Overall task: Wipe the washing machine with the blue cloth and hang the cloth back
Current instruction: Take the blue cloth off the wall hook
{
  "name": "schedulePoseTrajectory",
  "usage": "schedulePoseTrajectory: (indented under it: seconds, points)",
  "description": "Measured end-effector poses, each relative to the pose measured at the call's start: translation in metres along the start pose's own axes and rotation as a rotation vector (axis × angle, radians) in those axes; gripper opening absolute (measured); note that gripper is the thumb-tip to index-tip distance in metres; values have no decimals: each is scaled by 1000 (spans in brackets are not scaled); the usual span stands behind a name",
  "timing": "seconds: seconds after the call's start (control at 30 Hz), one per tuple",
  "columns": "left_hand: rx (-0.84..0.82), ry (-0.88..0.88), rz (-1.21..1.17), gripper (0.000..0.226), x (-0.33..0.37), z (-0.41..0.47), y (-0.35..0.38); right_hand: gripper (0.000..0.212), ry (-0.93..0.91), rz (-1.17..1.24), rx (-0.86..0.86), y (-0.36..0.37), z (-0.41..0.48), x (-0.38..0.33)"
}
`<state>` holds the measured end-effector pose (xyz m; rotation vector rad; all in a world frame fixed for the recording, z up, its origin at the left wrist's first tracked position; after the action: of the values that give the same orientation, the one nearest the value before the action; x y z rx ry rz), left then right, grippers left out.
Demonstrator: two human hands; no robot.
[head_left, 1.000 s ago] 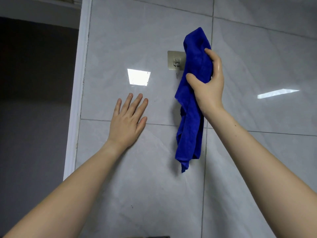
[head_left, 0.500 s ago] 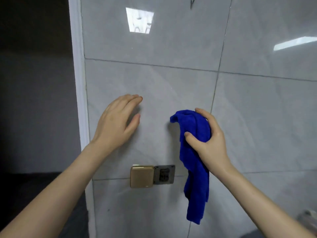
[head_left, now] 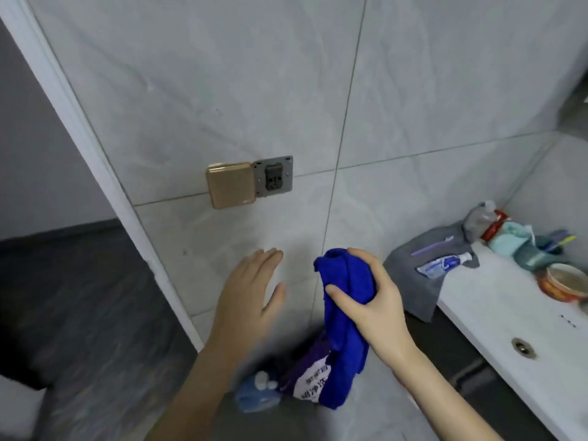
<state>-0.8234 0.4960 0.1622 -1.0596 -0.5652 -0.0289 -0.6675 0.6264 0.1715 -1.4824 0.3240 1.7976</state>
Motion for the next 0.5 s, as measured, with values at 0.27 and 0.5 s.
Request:
schedulePoseTrajectory:
  seconds: [0.27, 0.5]
  points:
    - [-252, 211, -71, 50, 80, -60, 92, 58, 223, -154, 277, -73, -134, 31]
    - [-507, 549, -33, 53, 208, -110, 161, 56, 395, -222, 627, -157, -310, 28]
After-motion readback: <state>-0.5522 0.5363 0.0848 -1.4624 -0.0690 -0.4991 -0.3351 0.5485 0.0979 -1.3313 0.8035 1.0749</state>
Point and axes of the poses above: each hand's wrist, its own z-axis towards the middle knuckle, its own y-axis out of the palm, x = y × z, the point moved 8 cm from there along z, towards the middle knuckle, and after that the axes turned 7 degrees about -x, right-handed, at the moved point
